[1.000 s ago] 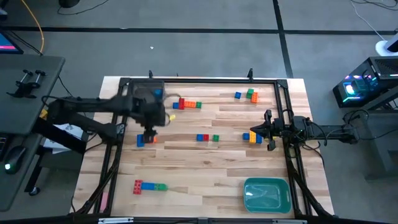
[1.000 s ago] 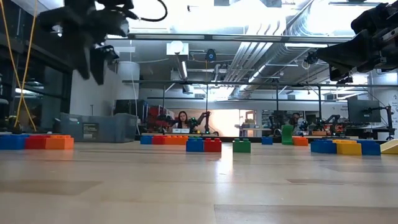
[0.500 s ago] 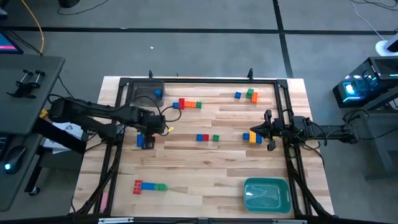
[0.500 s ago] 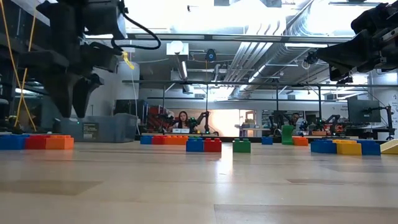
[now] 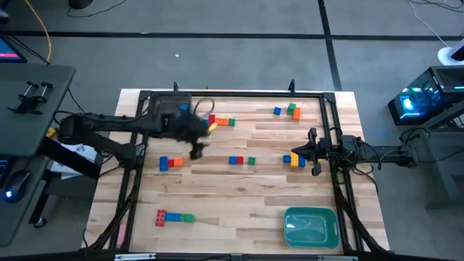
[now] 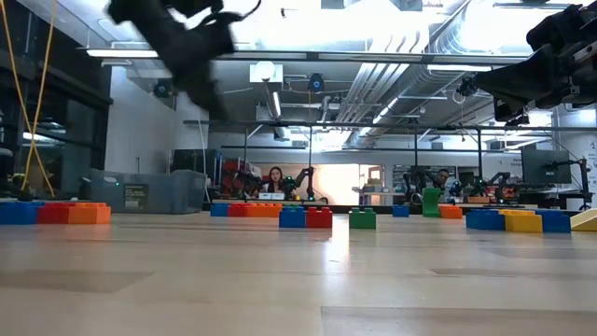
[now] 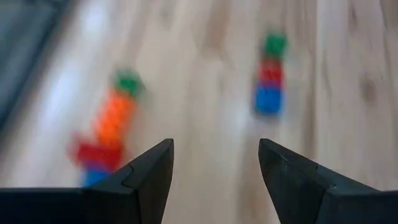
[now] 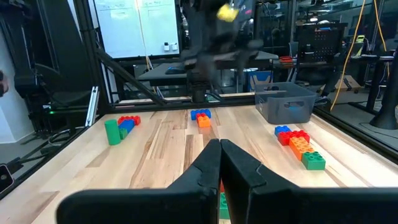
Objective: Sort blocks by size
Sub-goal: Put the top orange game piece into the blue bin
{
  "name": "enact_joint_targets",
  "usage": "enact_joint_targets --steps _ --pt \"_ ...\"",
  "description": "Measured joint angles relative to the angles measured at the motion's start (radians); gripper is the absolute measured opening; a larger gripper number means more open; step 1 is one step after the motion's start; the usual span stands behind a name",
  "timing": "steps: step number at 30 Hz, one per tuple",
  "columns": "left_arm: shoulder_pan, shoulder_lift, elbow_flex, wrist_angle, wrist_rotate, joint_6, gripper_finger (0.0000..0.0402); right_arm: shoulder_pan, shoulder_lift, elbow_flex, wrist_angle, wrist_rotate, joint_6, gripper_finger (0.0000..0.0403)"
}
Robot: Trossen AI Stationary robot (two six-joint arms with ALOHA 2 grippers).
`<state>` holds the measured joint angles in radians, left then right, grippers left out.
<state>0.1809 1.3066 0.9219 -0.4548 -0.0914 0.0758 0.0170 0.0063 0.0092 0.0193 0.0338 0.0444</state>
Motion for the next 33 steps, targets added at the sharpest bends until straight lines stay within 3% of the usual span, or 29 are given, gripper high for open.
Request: enact_joint_targets --steps 4,7,12,16,20,24,33 --pt "0.099 0.186 0.168 -0.014 0.000 0.196 0.0220 0.000 0.000 0.000 0.000 0.000 0.000 0.0002" --pt "0.164 0.372 0.359 -0.129 0.000 0.291 0.0220 0.000 0.000 0.000 0.000 0.000 0.000 0.0002" --pt "0.264 0.665 0.719 -0.425 0.012 0.141 0.0220 0.000 0.000 0.000 0.000 0.000 0.000 0.0002" --pt "0.286 0.797 0.915 -0.558 0.094 0.225 0.0220 0.000 0.000 0.000 0.000 0.000 0.000 0.0002" --pt "0.266 0.853 0.957 -0.566 0.042 0.406 0.0220 0.000 0.000 0.000 0.000 0.000 0.000 0.0002" --pt "0.265 0.873 0.957 -0.585 -0.027 0.459 0.0220 0.000 0.000 0.000 0.000 0.000 0.000 0.0002" --pt "0.312 0.906 0.957 -0.598 0.025 0.541 0.0220 0.000 0.000 0.000 0.000 0.000 0.000 0.0002"
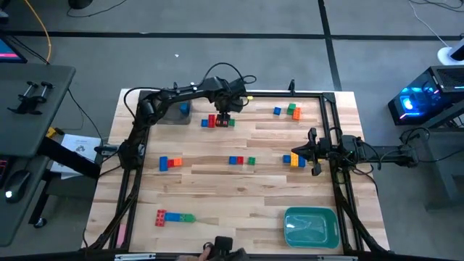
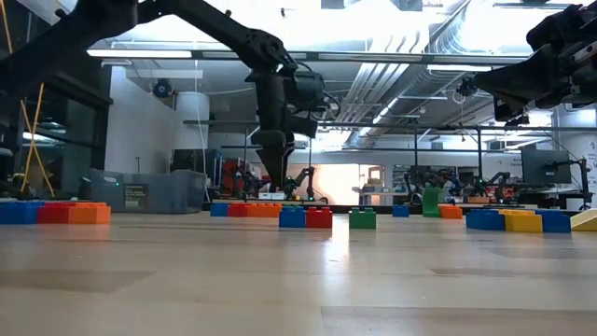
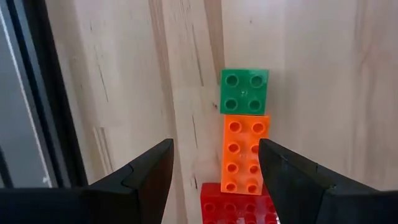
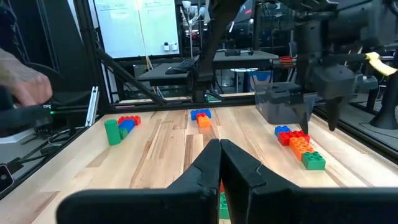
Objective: Sort blocks by size
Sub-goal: Put the top orange game piece into the blue bin
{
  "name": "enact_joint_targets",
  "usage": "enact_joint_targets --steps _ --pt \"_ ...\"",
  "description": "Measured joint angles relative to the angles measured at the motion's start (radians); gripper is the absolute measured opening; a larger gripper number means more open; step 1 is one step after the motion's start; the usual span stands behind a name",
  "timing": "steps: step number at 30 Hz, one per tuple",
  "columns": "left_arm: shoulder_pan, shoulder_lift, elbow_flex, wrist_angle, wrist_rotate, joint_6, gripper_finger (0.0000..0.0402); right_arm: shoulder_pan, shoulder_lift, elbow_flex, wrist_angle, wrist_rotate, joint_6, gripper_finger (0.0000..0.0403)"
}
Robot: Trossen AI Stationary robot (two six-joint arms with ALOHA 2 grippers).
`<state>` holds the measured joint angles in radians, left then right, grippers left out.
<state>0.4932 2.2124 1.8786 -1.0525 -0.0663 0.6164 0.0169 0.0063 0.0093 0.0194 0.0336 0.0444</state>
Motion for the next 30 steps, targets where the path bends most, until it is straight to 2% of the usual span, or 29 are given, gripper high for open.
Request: enact_joint_targets --steps 9,16,19,30 --pt "0.005 0.014 0.000 -0.014 0.015 0.029 0.0220 0.000 0.000 0.000 0.000 0.000 0.000 0.0002" --pt "-0.002 0.014 -0.001 -0.080 0.035 0.134 0.0220 0.000 0.000 0.000 0.000 0.000 0.000 0.0002" --pt "-0.006 0.018 0.000 -0.073 0.013 0.163 0.0220 0.000 0.000 0.000 0.000 0.000 0.000 0.0002" --pt "-0.023 0.067 -0.001 -0.055 -0.044 0.076 0.0220 0.000 0.000 0.000 0.000 0.000 0.000 0.0002"
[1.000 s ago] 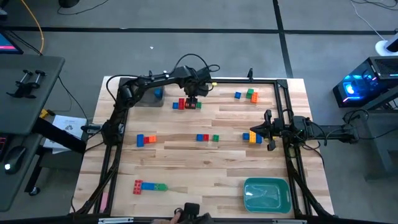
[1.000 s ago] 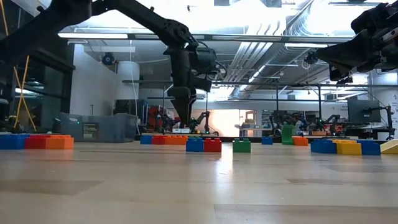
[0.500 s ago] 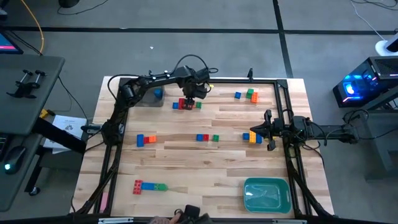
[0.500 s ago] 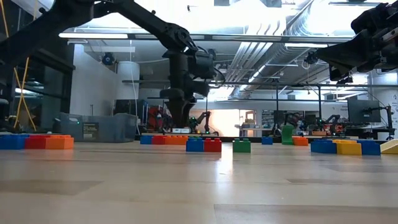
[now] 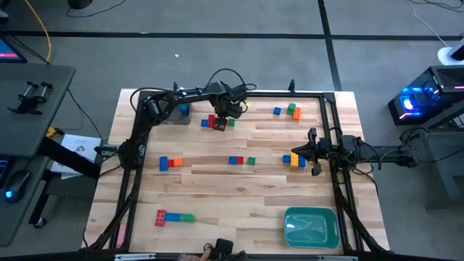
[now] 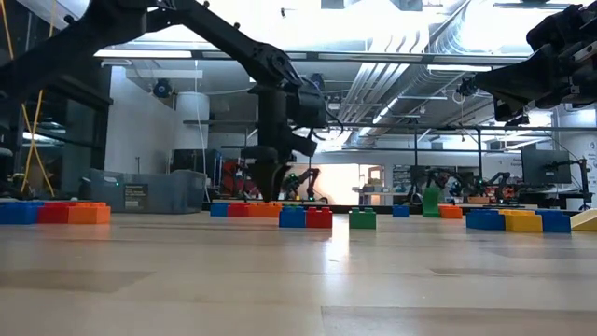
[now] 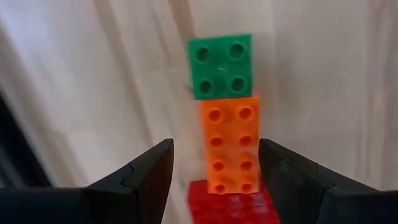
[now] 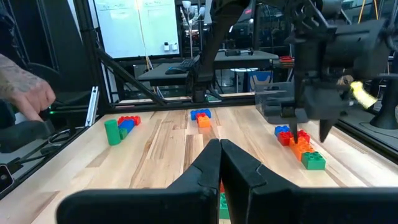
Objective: Sort blocks by size
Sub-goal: Put the top orange game piece into the blue bin
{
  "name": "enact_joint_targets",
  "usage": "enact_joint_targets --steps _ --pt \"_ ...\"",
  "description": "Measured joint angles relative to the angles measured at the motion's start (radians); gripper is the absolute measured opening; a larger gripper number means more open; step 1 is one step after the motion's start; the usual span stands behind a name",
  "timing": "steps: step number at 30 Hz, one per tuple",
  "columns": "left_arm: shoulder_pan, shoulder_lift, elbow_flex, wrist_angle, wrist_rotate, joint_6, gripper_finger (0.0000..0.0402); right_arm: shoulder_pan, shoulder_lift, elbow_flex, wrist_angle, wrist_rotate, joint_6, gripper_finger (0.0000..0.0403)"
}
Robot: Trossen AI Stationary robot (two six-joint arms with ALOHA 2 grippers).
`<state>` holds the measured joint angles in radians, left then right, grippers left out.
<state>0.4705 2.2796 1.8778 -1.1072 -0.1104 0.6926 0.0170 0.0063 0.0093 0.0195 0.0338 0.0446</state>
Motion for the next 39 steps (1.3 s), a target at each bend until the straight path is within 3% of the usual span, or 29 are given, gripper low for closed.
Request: enact_joint_targets --steps 20,23,29,34,39 --pt "-0.011 0.055 0.000 0.013 -0.035 -0.101 0.0217 0.000 0.000 0.000 0.000 0.000 0.000 0.0002" --pt "-0.011 0.056 0.000 0.012 -0.051 -0.112 0.0194 0.000 0.000 0.000 0.000 0.000 0.000 0.0002" --pt "0.003 0.055 0.002 0.019 -0.039 -0.174 0.0100 0.000 0.000 0.000 0.000 0.000 0.000 0.0002" --pt "0.015 0.046 0.023 -0.035 0.012 -0.195 0.0099 0.000 0.000 0.000 0.000 0.000 0.000 0.0002" --pt "0.036 -0.072 0.072 -0.010 0.016 -0.222 0.0099 0.000 0.000 0.000 0.000 0.000 0.000 0.0002"
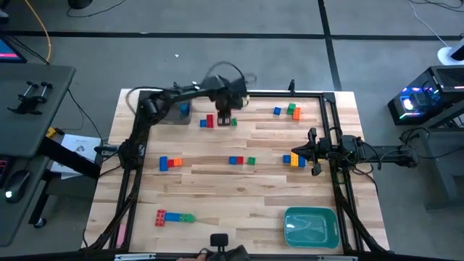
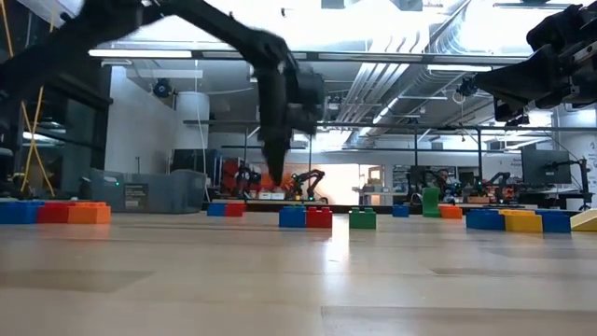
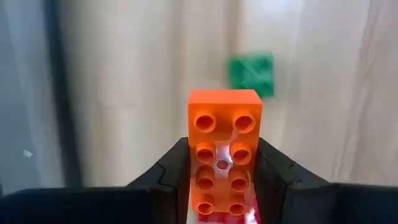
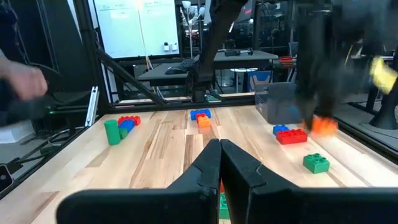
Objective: Sort blocks by size
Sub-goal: Put the top orange game piece into the blue bin
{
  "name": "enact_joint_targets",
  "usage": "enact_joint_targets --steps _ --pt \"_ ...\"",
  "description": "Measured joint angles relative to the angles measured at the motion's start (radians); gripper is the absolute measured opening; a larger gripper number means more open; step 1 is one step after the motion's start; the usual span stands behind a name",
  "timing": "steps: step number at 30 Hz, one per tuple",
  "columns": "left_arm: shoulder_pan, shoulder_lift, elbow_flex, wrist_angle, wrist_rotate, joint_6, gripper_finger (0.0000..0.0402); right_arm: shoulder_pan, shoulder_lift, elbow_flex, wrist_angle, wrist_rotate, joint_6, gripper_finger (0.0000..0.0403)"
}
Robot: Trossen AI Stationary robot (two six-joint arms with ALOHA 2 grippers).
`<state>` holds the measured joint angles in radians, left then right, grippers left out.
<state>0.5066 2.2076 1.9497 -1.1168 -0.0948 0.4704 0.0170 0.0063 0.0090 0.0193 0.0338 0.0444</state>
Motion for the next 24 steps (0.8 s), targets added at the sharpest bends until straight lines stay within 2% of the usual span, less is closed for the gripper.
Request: enact_joint_targets --steps 9,11,14,16,18,21,24 --pt "0.098 -0.287 -0.034 0.066 -0.003 -0.130 0.0099 0.000 0.000 0.000 0.000 0.000 0.000 0.0002" --pt "0.113 -0.352 -0.080 0.062 0.046 -0.154 0.0099 0.000 0.000 0.000 0.000 0.000 0.000 0.0002" --pt "0.100 -0.467 -0.185 0.094 0.201 -0.204 0.0099 0.000 0.000 0.000 0.000 0.000 0.000 0.0002" --pt "0.065 -0.544 -0.279 0.158 0.317 -0.234 0.0099 0.000 0.000 0.000 0.000 0.000 0.000 0.0002" --pt "0.001 -0.613 -0.396 0.249 0.389 -0.264 0.0099 0.000 0.000 0.000 0.000 0.000 0.000 0.0002" --pt "-0.128 -0.691 -0.573 0.452 0.405 -0.338 0.0099 0.000 0.000 0.000 0.000 0.000 0.000 0.0002" --pt "-0.262 -0.717 -0.733 0.731 0.396 -0.452 0.0099 0.000 0.000 0.000 0.000 0.000 0.000 0.0002"
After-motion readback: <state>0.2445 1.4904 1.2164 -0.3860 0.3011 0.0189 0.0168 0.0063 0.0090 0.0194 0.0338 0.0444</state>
